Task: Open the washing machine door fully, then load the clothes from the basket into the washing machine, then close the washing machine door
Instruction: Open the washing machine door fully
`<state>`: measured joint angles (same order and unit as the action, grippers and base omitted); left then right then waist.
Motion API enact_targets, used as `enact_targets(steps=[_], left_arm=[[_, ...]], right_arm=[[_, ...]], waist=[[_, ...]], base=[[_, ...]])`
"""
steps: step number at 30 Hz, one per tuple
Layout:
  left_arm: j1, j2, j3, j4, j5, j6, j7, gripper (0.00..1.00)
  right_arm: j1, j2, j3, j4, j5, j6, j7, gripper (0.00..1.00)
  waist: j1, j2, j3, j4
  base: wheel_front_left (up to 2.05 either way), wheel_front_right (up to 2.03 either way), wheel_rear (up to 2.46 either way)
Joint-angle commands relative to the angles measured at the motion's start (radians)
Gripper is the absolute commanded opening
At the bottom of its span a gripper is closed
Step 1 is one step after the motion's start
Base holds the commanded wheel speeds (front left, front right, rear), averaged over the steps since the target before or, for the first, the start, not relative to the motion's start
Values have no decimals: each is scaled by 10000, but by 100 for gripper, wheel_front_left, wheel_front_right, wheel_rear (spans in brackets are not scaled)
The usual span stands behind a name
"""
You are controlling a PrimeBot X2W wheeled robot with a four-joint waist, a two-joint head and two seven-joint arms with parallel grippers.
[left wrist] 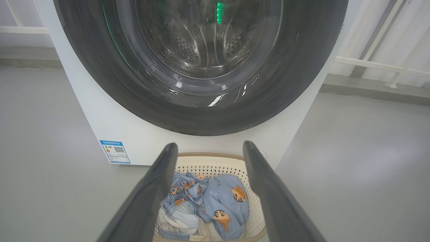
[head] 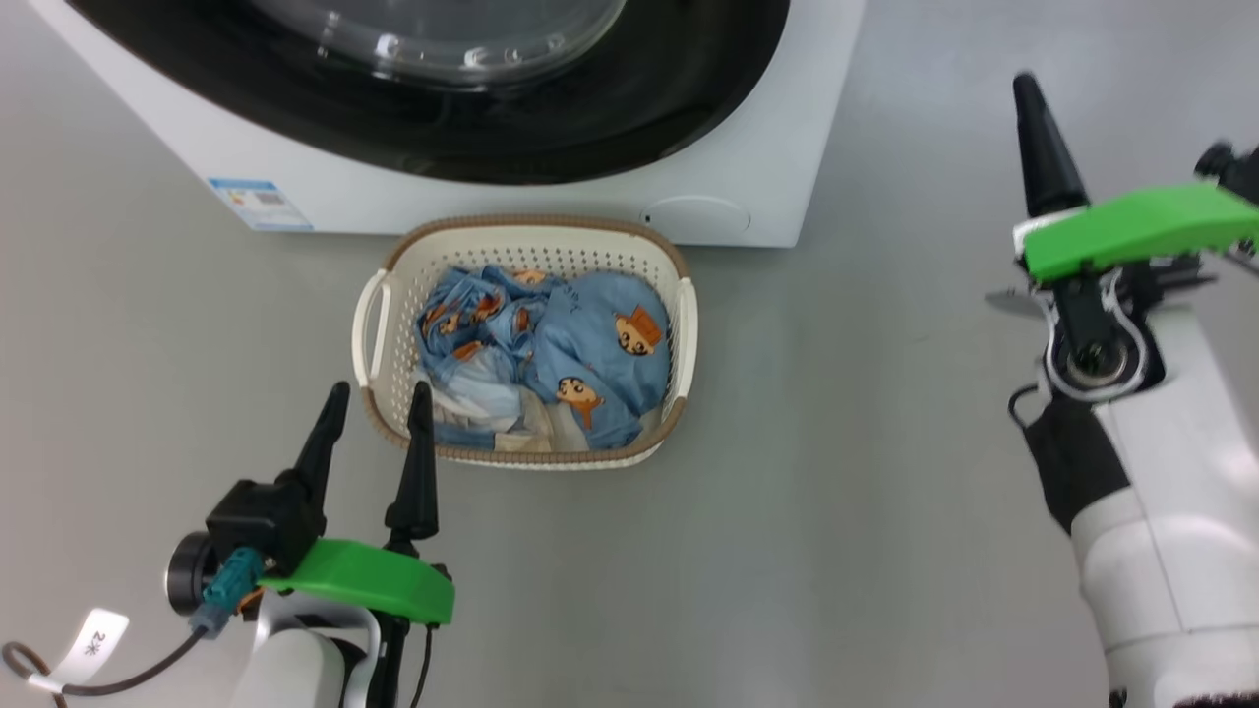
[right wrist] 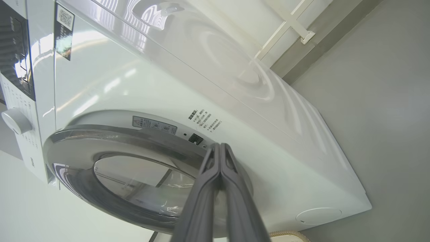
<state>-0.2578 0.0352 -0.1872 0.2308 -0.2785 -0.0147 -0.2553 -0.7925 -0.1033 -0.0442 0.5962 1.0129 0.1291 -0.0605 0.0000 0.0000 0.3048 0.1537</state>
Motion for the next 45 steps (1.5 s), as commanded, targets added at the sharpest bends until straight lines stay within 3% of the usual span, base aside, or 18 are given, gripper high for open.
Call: enact_targets(steps=[1, 12, 23, 45], left_arm=[[-288, 150, 269, -277, -68, -26, -65, 100], [-1002, 150, -332, -277, -522, 118, -65, 100], [-1008, 150, -557, -274, -801, 186, -65, 100], [-1132, 150, -1111, -215, -1253, 298, -65, 100]], right_arm=[[-325, 104, 170, -220, -103, 16, 86, 0], [-2743, -208, 248, 410, -341, 16, 1517, 0], [-4360, -110, 199, 1076, 198, 16, 2436, 0], [-6855, -53, -1173, 3805, 1866, 16, 4777, 0]], waist=[[0, 0, 376, 271], [0, 0, 1275, 776], [0, 0, 1679, 1090], [0, 0, 2224, 1591]], base=[[0, 0, 0], [0, 0, 0], [0, 0, 0], [0, 0, 0]])
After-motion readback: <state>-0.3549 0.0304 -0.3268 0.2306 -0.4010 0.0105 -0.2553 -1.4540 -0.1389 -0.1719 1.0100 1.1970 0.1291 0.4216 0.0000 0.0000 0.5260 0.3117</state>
